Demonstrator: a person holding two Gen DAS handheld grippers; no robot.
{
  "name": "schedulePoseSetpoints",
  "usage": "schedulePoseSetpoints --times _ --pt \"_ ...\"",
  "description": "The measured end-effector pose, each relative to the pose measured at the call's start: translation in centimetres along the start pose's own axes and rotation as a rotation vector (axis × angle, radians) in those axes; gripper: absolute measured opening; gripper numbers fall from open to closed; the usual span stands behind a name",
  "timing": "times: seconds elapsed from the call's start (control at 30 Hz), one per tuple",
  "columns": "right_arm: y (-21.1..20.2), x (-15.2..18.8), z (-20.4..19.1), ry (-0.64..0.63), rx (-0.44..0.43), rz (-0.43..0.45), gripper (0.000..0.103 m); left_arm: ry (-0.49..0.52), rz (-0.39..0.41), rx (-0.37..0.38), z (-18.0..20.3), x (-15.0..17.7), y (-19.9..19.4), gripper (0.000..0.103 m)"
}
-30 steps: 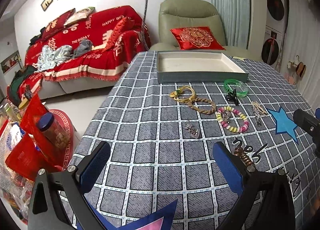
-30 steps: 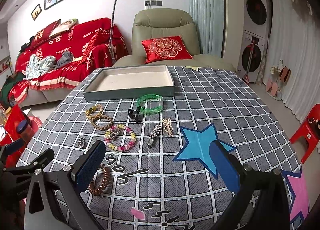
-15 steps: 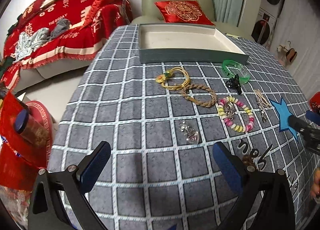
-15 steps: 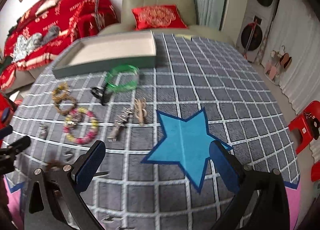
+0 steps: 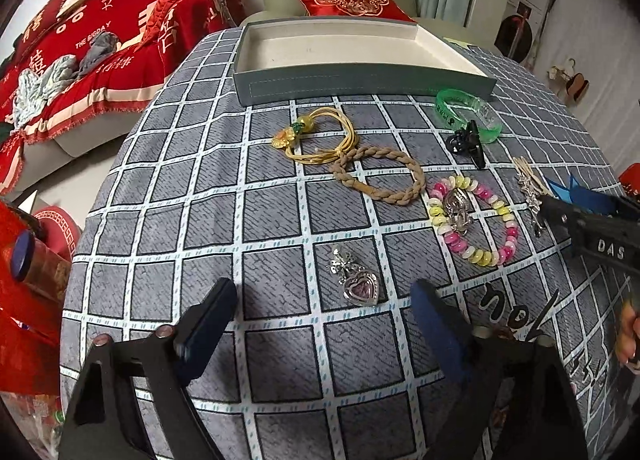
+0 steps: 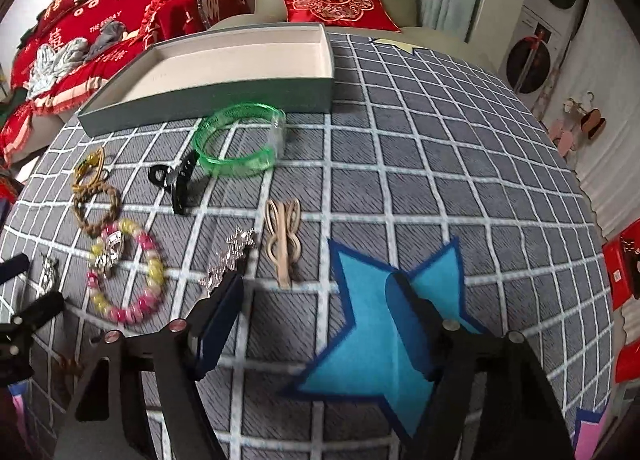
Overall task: Organize jewelry
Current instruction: 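Grasp the silver heart pendant with left tool while right tool grasps gold hair clip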
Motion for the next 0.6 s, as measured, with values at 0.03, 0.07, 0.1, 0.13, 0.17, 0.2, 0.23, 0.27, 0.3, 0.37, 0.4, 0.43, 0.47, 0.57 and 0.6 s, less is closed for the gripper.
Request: schedulePoseSetpoints --times 0.03,0.07,0.1,0.13,0.17,0.2,0.23,0.27,0.3,0.37,0.4,0.43,0.47,0.57,0.6 --pt "0.2 -0.2 -0.1 0.004 -0.009 0.0 0.073 0.006 0.001 0.002 0.1 0.0 0.0 0.096" --pt "0.4 -0.5 -0.2 0.01 -0.021 -0.001 0.07 0.01 0.006 0.004 0.3 -0.1 0.0 0.092" --pt "0.5 -0.7 -0.2 0.014 -0.028 0.0 0.066 0.015 0.012 0.003 0.4 -0.3 0.0 0.089" --pt "0.5 -0.8 -0.3 0.013 -0.028 -0.001 0.064 0.021 0.017 0.004 0.6 -0.4 -0.1 0.083" --pt "0.6 -1.0 -0.4 0.013 -0.031 -0.001 0.059 0.027 0.022 0.007 0.7 -0.5 -0.1 0.076" --pt "0.6 -1.0 -0.6 0.013 -0.033 -0.001 0.052 0.032 0.028 0.013 0.9 -0.6 -0.3 0.071" --pt "0.6 -1.1 -0.6 0.013 -0.033 0.0 0.048 0.038 0.035 0.015 1.0 -0.6 -0.4 0.058" --pt "0.5 -1.1 -0.7 0.014 -0.034 0.0 0.04 0.048 0.047 0.021 1.2 -0.7 -0.5 0.041" --pt "0.5 -1.1 -0.8 0.015 -0.033 -0.001 0.029 0.052 0.048 0.027 1.3 -0.7 -0.6 0.037" --pt "0.3 -1.0 -0.8 0.018 -0.033 -0.004 0.009 0.044 0.048 0.044 1.2 -0.8 -0.6 0.034" --pt "0.2 -1.0 -0.8 0.026 -0.033 -0.004 0.009 0.035 0.045 0.062 1.1 -0.8 -0.7 0.034" --pt "0.1 -0.9 -0.7 0.038 -0.038 -0.002 0.009 0.024 0.04 0.082 1.0 -0.8 -0.7 0.034" --pt "0.0 -0.8 -0.5 0.049 -0.045 0.001 0.009 0.012 0.036 0.102 0.8 -0.8 -0.8 0.034" --pt "-0.8 -0.7 0.0 0.089 -0.076 0.02 0.009 -0.023 0.032 0.146 0.1 -0.9 -1.3 0.034" --pt "-1.2 -0.8 0.2 0.101 -0.088 0.029 0.009 -0.031 0.034 0.157 -0.1 -1.0 -1.5 0.034"
Point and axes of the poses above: each gripper's, at about its wrist camera, not at the fingertips, and y roughly the way its jaws point, z to its right, x to its underside, the point moved 7 cm from there along y, roughly the way its jaws point, and after that the axes turned 9 degrees about -x, right-handed, at the moved point
